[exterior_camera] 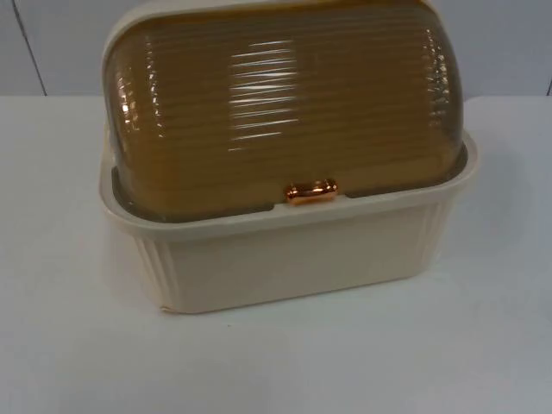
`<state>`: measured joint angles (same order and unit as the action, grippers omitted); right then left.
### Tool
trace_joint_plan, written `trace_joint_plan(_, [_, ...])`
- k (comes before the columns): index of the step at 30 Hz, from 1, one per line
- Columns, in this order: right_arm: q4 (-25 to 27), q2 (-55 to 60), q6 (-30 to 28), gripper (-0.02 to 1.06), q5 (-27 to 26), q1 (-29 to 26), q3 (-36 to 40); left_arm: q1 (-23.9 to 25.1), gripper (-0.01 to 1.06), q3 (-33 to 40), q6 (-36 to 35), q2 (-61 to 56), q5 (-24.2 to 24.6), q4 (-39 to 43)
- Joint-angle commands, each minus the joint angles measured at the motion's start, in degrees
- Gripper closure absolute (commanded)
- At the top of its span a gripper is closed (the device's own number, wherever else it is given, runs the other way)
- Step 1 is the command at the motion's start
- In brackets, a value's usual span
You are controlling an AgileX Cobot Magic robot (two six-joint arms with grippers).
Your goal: Open the box lid with the left hand, place the block into the box with the right hand, then close the box lid with the left hand.
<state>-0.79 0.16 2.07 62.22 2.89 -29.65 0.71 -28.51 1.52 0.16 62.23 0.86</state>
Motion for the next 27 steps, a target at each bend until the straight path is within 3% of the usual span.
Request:
trace_joint_plan(1, [1.1,-0.2,0.1,0.0,-0.6,-0.3,0.0,0.0,0.0,0.2,-0.4,-0.2,-0.6,-0.2])
trace_joint_plan(27, [0.8,-0.2,1.6,0.0,-0.5,-0.3,0.0,0.0,0.0,0.2,-1.2,-0.2,-0.6,-0.2])
